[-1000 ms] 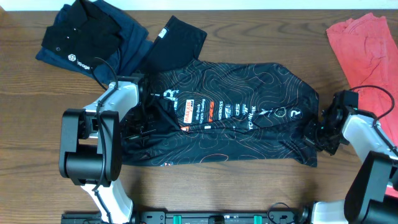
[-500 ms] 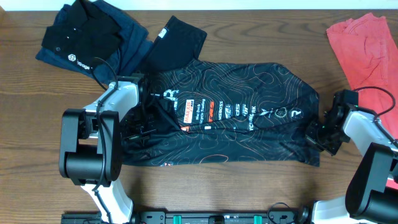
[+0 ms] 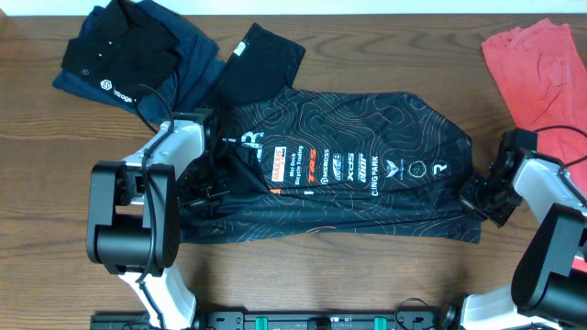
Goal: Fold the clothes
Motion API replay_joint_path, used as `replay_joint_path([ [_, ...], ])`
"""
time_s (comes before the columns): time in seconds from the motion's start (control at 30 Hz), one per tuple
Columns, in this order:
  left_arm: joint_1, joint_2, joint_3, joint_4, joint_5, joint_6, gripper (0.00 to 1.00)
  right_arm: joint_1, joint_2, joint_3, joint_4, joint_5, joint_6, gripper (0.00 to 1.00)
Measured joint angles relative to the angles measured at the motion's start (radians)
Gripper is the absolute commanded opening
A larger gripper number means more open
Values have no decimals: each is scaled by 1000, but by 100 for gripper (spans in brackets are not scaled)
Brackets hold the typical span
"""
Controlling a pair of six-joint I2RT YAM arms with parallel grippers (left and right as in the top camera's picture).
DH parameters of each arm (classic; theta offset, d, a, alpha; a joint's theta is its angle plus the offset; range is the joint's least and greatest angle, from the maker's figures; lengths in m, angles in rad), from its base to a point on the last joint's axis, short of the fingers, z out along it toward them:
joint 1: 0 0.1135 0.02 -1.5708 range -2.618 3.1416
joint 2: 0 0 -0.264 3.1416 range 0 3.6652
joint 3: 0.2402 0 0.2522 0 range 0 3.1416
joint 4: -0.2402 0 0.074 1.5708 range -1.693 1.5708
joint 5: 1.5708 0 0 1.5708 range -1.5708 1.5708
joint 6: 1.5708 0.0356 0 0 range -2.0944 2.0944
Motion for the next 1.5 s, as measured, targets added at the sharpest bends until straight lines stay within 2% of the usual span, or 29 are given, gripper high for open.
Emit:
replay_joint_path([
  [0.17,8,-68,-29,3,-33,-5,6,-9,3,5,-39,40,0,1],
  [0.37,9,-276,-30,6,-41,-16,6,-18,-29,7,-84,30,0,1],
  [0.47,9,-365,-30,23,-44,-19,7,-18,-103,14,-105,21,0,1],
  [0.5,9,-394,-30,37,-44,-19,13,-18,-136,18,-114,19,0,2],
  [0.53,9,-417,-30,53,-43,-17,17,-18,-172,19,-121,18,0,9],
  [0.57,9,-446,-30,74,-35,-18,25,-18,-205,21,-127,14,2,20],
  [0.6,9,-472,-30,97,-26,-18,36,-18,-240,24,-131,7,-2,41],
  [0.63,9,-497,-30,119,-7,-21,51,-18,-274,27,-133,-5,-8,56],
  [0.67,9,-519,-30,142,17,-17,63,-18,-307,30,-134,-24,-20,72],
  [0.73,9,-555,-30,195,70,-23,72,-18,-360,32,-134,-74,-48,90],
  [0.77,8,-567,-29,217,98,-23,76,-18,-386,32,-134,-106,-66,94],
  [0.83,2,-579,-20,241,135,-23,81,-18,-418,32,-135,-158,-97,97],
  [0.93,-26,-568,35,262,171,-21,82,-18,-444,33,-133,-236,-138,99],
  [1.1,-113,-480,283,277,137,-10,82,14,-446,33,-119,-312,-170,99],
  [1.27,-162,-287,575,278,90,27,82,82,-446,34,-116,-345,-182,99],
  [1.5,-165,121,908,294,66,140,82,104,-446,34,-117,-356,-184,99],
])
